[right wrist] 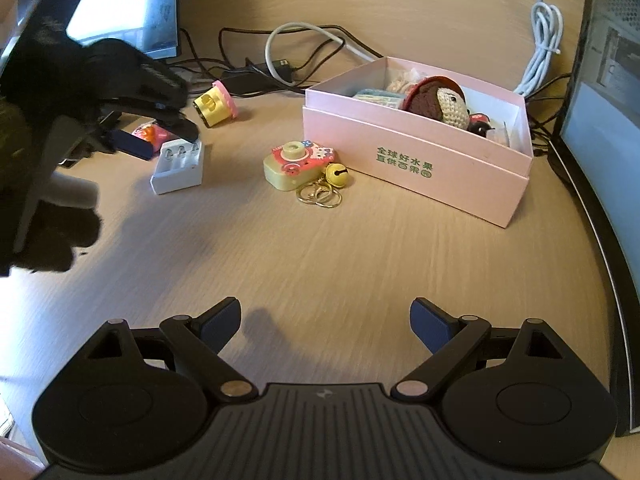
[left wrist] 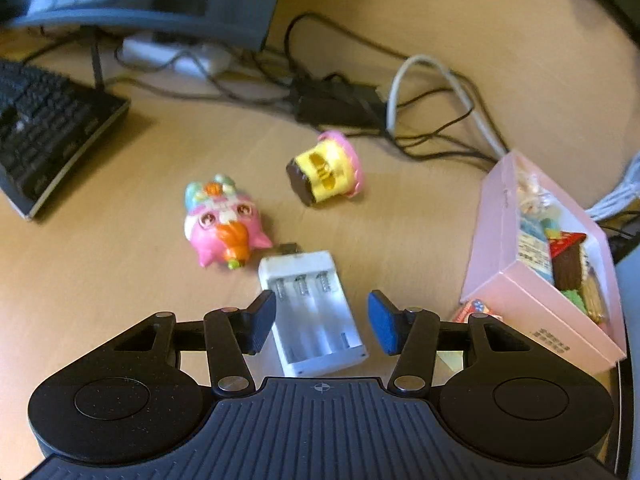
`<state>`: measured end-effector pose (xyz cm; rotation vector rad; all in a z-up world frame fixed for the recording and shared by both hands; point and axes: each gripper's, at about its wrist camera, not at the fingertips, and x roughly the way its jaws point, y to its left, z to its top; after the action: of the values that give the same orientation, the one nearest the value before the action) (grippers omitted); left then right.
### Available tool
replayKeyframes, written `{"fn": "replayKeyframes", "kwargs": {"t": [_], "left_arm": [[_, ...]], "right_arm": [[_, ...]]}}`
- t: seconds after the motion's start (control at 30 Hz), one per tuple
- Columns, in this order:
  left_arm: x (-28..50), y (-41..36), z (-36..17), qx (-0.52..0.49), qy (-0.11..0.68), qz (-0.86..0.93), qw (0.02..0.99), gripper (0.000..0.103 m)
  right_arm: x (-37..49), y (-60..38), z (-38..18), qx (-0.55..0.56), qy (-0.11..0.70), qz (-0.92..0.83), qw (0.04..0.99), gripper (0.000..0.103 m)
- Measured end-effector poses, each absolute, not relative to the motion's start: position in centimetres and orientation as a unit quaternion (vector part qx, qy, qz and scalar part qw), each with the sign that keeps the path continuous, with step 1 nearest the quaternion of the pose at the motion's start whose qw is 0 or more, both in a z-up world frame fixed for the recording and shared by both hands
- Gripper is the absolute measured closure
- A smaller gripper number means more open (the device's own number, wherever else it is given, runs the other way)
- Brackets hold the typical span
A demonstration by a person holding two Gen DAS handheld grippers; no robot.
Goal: Organize objects
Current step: 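Grasp the white battery charger with the left gripper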
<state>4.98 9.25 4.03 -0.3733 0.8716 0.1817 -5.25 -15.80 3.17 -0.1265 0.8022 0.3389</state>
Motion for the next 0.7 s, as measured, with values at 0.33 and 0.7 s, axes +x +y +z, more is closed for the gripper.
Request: {"fn": "replayKeyframes", "kwargs": {"t": [0.33, 0.7], "left_arm": [[6.0, 5.9, 3.2, -0.046, 0.431, 0.087, 0.897, 0.048], [0.8, 9.6, 3.6, 0.002, 0.399, 0.044, 0.916, 0.052]], "right_arm": [[-5.4, -16.8, 3.1, -0.059, 0.387, 0.154, 0.907, 0.011], [-2.8, -13.8, 4.7, -0.108, 0.337, 0.153, 0.923, 0.011]]}}
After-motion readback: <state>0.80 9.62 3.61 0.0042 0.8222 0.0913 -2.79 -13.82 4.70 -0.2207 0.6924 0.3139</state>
